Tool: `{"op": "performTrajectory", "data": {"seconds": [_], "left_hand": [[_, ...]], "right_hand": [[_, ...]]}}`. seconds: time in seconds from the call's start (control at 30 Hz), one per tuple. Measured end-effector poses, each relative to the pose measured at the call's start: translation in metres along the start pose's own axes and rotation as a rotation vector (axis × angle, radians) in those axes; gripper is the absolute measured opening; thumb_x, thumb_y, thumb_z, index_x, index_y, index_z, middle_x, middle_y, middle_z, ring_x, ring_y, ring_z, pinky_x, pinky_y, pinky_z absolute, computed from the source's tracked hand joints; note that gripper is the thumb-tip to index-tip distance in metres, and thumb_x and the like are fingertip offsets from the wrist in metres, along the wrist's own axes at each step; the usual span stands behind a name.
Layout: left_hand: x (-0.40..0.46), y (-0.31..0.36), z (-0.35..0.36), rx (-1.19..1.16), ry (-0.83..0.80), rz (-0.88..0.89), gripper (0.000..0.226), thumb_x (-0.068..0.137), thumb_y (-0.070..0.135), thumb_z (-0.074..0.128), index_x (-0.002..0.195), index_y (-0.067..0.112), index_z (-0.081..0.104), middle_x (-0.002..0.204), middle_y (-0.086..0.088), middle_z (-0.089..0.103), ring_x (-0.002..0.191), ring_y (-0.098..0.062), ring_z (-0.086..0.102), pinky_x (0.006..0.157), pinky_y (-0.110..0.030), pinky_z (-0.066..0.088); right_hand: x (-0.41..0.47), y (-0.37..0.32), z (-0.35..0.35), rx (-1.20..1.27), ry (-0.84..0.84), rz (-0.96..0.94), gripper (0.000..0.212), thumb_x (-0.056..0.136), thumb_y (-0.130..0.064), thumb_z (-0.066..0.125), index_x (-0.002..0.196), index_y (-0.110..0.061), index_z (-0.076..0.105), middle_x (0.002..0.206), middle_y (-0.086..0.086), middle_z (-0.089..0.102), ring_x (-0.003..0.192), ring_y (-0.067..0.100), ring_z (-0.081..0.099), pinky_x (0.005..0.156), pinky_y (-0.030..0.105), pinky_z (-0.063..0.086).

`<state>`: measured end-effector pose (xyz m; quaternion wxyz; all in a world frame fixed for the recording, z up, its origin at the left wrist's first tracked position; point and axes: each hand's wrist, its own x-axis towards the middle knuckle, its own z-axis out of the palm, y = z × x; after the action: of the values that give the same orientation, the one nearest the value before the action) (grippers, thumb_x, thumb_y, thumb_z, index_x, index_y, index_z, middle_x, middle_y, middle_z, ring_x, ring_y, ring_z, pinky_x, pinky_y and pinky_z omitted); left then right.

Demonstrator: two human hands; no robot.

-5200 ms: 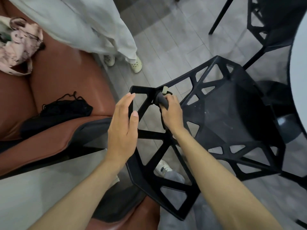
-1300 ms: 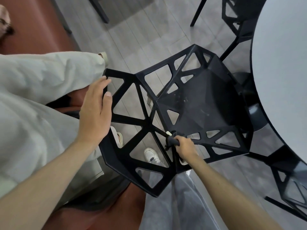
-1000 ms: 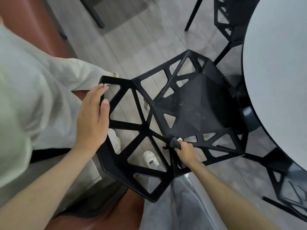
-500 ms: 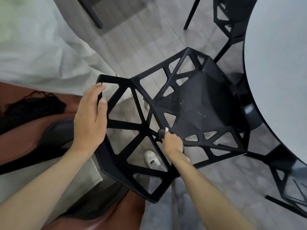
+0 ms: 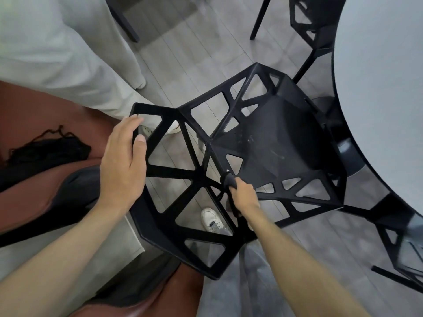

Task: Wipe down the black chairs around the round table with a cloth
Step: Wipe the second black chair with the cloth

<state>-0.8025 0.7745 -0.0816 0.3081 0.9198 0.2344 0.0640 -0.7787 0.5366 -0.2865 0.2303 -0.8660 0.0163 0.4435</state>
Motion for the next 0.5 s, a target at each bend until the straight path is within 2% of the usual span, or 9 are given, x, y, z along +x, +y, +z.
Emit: {"op": "performTrajectory", "data": {"seconds": [0.1,0.27,0.33,0.4,0.5], "left_hand": [[0.001,-0.002,-0.001,-0.013,0.013,-0.011,0.043,0.109,0.021,0.036,0.148,0.020,0.052,0.155,0.010,0.048,0.148,-0.001,0.036,0.125,-0.037,0.030],[-0.001,-0.001,0.000,-0.012,0.001,0.010,0.041,0.110,0.018,0.037,0.148,0.018,0.052,0.155,0.010,0.047,0.151,-0.003,0.033,0.126,-0.037,0.029],[-0.001,0.000,0.000,-0.003,-0.007,0.020,0.041,0.110,0.016,0.038,0.148,0.019,0.052,0.155,0.012,0.046,0.151,-0.002,0.032,0.126,-0.036,0.029],[-0.001,0.001,-0.001,0.021,-0.016,0.024,0.041,0.111,0.018,0.037,0.149,0.018,0.051,0.157,0.010,0.046,0.152,-0.002,0.031,0.126,-0.033,0.027],[-0.001,0.002,-0.001,0.039,-0.018,0.027,0.041,0.111,0.024,0.035,0.149,0.019,0.050,0.158,0.008,0.046,0.152,-0.003,0.030,0.125,-0.026,0.026]], "right_hand": [[0.000,-0.025,0.002,-0.001,0.025,-0.076,0.029,0.105,-0.024,0.048,0.128,-0.009,0.054,0.120,0.024,0.065,0.112,0.046,0.060,0.092,0.046,0.047],[-0.017,-0.054,0.008,0.129,0.132,-0.240,0.021,0.102,-0.026,0.051,0.120,-0.017,0.058,0.103,0.017,0.071,0.096,0.043,0.063,0.076,0.044,0.049],[-0.017,-0.035,0.009,0.126,0.128,-0.228,0.021,0.103,-0.026,0.052,0.123,-0.021,0.058,0.100,0.018,0.071,0.094,0.045,0.063,0.078,0.048,0.052],[-0.014,-0.008,0.008,0.008,0.088,-0.169,0.023,0.102,-0.025,0.052,0.125,-0.023,0.057,0.103,0.019,0.071,0.097,0.045,0.063,0.081,0.047,0.053],[-0.009,0.022,0.004,0.002,0.081,-0.056,0.017,0.100,-0.024,0.052,0.116,-0.024,0.059,0.103,0.018,0.070,0.099,0.045,0.064,0.079,0.044,0.052]]}}
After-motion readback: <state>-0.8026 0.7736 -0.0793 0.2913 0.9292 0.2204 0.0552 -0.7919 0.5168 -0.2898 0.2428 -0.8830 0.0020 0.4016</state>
